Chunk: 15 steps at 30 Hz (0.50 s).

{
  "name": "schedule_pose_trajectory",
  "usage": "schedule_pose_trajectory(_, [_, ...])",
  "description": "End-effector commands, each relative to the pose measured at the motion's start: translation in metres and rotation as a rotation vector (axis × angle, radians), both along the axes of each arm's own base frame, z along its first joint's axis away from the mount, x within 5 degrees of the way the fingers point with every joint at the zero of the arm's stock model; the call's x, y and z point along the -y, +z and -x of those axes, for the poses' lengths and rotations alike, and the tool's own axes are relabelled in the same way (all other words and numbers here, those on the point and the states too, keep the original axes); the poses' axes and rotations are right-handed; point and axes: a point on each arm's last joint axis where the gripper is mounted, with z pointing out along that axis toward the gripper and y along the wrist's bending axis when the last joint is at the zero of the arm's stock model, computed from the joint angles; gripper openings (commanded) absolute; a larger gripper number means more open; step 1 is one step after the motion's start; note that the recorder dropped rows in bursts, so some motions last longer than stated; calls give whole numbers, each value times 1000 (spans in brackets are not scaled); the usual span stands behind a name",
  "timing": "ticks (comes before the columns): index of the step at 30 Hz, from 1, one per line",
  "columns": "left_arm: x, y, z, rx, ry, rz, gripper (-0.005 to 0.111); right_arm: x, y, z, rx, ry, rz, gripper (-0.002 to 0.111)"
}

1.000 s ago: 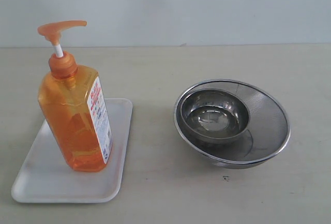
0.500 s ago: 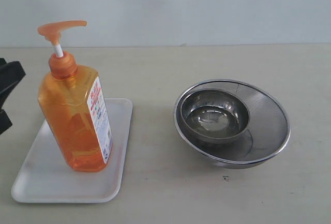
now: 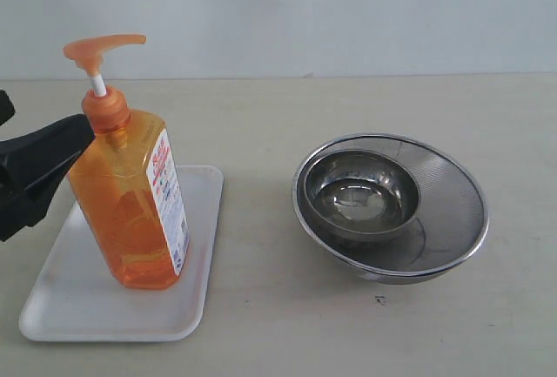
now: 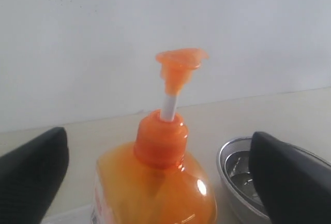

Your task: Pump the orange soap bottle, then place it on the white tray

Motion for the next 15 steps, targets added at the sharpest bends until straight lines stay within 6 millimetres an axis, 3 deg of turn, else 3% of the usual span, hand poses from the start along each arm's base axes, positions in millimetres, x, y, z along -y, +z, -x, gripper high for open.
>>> schedule_pose_trajectory(1, [6,-1,-4,32,-49,41,88,0,1,0,14,-4,3,0])
schedule_pose_trajectory(15, [17,-2,-38,33,-83,12,88,0,1,0,14,-4,3,0])
